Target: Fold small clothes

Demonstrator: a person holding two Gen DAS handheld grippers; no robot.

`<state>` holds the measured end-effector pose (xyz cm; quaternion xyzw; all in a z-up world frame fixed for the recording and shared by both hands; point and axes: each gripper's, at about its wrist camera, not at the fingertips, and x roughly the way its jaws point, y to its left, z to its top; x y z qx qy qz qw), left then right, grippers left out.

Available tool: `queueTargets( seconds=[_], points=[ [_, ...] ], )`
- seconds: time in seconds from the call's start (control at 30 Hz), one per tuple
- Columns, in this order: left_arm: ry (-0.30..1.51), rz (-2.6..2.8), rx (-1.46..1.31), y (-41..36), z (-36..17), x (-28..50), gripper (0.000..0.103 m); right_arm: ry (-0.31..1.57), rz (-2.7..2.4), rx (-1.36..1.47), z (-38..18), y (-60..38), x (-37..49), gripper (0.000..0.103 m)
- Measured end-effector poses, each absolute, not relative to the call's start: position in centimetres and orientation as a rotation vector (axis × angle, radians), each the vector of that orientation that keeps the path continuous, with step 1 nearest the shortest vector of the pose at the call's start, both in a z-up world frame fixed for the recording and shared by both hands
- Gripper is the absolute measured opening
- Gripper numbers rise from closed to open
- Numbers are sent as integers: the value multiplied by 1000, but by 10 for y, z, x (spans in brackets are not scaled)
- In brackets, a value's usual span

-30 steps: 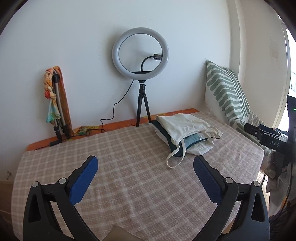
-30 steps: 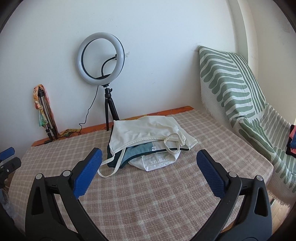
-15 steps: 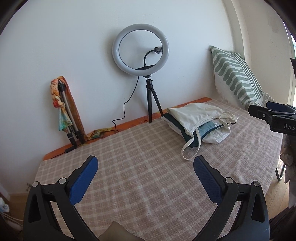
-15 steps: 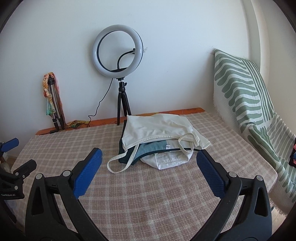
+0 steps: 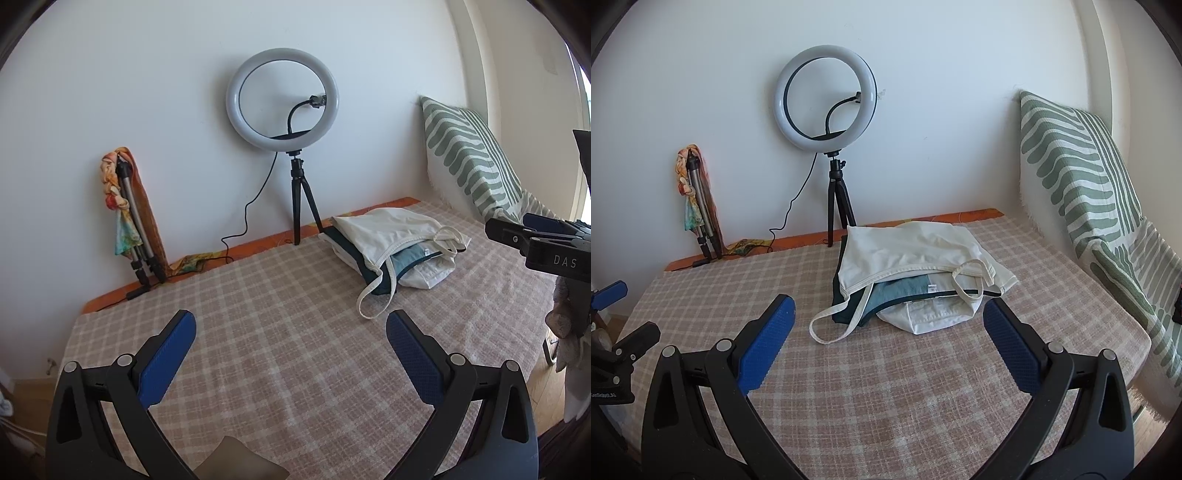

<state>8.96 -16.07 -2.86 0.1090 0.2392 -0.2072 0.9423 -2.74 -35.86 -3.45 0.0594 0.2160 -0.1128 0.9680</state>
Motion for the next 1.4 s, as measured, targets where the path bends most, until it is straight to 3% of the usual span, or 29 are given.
queueTargets(
  seconds=[1.4],
  points=[
    [490, -430, 222, -162, -29, 86, 103, 443, -215, 153, -37, -352, -28, 103]
  ],
)
